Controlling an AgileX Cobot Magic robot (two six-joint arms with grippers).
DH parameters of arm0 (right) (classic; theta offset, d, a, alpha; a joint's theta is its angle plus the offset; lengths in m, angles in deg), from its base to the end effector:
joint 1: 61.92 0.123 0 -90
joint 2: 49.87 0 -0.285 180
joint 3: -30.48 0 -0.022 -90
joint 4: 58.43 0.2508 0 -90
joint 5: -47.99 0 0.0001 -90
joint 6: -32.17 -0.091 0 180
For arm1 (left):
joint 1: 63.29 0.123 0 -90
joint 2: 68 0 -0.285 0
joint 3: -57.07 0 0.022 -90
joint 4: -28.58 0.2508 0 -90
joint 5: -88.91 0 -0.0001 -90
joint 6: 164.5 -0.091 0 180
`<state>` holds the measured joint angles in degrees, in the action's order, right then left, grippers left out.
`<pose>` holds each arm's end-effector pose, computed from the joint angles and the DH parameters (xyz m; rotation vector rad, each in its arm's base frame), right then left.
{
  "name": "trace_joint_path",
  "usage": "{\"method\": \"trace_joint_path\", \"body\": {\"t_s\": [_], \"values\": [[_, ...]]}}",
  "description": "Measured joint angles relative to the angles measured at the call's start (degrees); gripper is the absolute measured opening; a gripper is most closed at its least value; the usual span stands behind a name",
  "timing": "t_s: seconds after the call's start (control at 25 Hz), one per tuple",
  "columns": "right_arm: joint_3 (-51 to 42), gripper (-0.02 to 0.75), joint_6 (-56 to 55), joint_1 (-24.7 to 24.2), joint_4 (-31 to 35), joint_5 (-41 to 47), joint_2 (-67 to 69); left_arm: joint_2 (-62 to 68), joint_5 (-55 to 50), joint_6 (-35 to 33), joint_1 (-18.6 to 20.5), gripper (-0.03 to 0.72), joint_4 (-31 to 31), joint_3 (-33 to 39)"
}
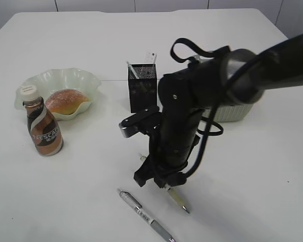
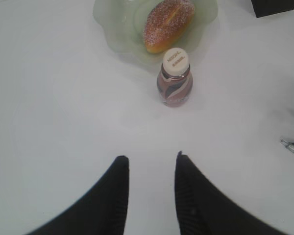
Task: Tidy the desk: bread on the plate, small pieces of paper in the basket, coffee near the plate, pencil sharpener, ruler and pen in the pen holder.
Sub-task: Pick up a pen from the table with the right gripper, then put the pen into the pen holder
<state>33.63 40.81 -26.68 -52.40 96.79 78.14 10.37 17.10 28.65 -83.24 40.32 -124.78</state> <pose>0.3258 0.2390 0.1321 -1.0467 2.8635 0.1620 0.2209 -0.0615 0.4063 0.1627 2.5488 0.0551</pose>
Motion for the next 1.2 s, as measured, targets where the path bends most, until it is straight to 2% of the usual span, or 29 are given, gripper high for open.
{"method": "trace_joint_path", "body": {"t_s": [0.32, 0.48, 0.72, 0.88, 1.2], "values": [[-22.8, 0.059, -0.2, -0.1, 0.2, -31.7, -19.3, 0.0, 0.0, 0.0, 0.0, 0.235, 0.0, 0.0], [-27.8, 0.059, -0.2, -0.1, 0.2, -43.0, -24.7, 0.0, 0.0, 0.0, 0.0, 0.235, 0.0, 0.0], [-28.4, 0.059, -0.1, -0.1, 0.2, -54.0, -25.7, 0.0, 0.0, 0.0, 0.0, 0.235, 0.0, 0.0], [-28.0, 0.059, -0.1, -0.5, 0.8, -65.3, -25.6, 0.0, 0.0, 0.0, 0.0, 0.235, 0.0, 0.0], [-13.1, 0.059, 0.3, -4.1, 2.3, -72.4, -17.2, 0.0, 0.0, 0.0, 0.0, 0.235, 0.0, 0.0]]}}
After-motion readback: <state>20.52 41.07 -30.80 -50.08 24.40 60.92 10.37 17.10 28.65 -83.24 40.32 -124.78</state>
